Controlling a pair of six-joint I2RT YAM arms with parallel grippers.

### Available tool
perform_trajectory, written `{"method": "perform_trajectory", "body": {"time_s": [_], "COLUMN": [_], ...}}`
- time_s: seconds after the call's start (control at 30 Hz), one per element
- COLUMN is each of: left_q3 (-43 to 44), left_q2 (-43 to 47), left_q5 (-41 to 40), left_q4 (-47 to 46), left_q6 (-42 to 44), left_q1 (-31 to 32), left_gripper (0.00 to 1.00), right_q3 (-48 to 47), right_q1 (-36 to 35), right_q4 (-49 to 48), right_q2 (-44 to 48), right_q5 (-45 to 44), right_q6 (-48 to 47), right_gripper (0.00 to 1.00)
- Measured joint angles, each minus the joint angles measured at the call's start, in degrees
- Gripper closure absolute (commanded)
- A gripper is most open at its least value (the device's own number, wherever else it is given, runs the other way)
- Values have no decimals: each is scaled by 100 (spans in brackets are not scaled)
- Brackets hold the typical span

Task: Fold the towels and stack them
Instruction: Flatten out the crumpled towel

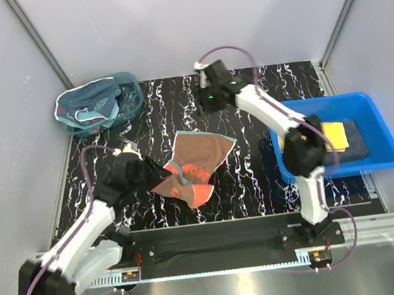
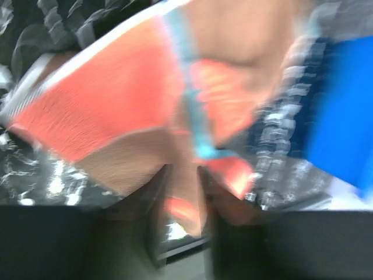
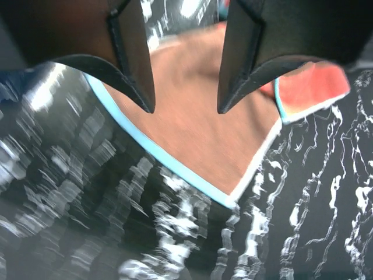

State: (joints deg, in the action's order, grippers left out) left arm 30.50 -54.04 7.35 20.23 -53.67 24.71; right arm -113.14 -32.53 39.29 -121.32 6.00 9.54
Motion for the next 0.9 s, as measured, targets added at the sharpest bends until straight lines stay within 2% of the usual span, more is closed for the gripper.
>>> {"method": "perform_trajectory", "body": {"time_s": [0.07, 0.17, 0.27, 0.3, 0.43, 0.63, 0.77, 0.9], "left_q3": [179, 997, 2212, 2531, 3340, 5176, 6177, 6946], "left_q2": [468, 170, -927, -1346, -2618, -4817, -5947, -6918], "left_q5": [-212, -693, -1204, -1283, -1342, -343, 330, 664], "left_q4": [0, 76, -149, -356, -798, -422, 212, 782], "left_q6": [48, 632, 1478, 1860, 3032, 4439, 5136, 5619], "left_q1": [17, -42, -120, -153, -284, -627, -780, -833], "left_gripper": [57, 58, 62, 58, 58, 55, 56, 58], "right_q3": [575, 1370, 1963, 2109, 2581, 2846, 3001, 3029], "right_q1": [195, 448, 643, 693, 811, 822, 839, 890], "right_q4": [15, -66, -76, -74, 2, -140, -304, -511], "right_q2": [669, 1436, 1683, 1668, 1545, 1255, 1014, 745], "right_q5": [-118, -245, -238, -232, -258, -356, -363, -372], "right_q6": [175, 387, 542, 592, 835, 1222, 1432, 1504], "right_gripper": [48, 53, 54, 54, 56, 59, 60, 61]}}
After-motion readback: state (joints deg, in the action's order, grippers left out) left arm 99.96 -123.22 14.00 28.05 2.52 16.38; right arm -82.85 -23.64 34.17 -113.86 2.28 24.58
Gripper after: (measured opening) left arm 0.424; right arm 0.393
